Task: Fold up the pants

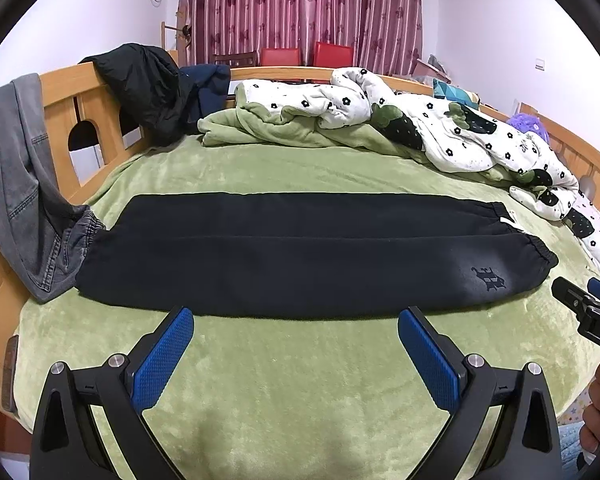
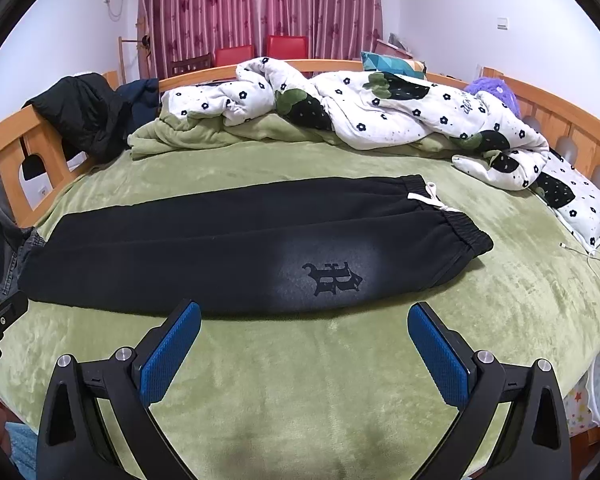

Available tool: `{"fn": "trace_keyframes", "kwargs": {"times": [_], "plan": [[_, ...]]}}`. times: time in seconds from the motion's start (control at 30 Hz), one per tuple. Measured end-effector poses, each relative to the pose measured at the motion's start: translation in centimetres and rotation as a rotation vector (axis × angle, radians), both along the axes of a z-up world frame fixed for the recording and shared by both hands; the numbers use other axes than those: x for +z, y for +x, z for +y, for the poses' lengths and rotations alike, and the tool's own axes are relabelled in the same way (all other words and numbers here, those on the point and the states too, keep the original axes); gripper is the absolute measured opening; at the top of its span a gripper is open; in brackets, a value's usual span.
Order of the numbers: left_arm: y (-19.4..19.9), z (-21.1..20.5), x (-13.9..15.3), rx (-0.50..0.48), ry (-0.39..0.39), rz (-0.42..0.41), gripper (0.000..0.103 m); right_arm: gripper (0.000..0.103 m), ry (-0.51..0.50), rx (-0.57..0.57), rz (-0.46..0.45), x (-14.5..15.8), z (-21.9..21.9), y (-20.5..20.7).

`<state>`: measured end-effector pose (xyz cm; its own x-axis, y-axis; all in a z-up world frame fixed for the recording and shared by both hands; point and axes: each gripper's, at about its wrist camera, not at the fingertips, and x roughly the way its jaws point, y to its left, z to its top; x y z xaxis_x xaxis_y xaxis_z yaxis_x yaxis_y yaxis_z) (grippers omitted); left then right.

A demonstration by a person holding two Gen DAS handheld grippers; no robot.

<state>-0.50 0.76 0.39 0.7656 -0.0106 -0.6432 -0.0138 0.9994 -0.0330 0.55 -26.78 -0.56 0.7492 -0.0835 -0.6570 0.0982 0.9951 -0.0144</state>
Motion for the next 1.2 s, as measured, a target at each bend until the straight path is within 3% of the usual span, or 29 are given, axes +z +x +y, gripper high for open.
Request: {"fn": "trace_keyframes", "kwargs": {"times": [1.2], "plan": [[0.02, -0.12, -0.05, 0.003, 0.000, 0.002, 0.103, 0.102, -0.007, -0.003, -0.007, 0.16, 0.28, 0.38]]}}
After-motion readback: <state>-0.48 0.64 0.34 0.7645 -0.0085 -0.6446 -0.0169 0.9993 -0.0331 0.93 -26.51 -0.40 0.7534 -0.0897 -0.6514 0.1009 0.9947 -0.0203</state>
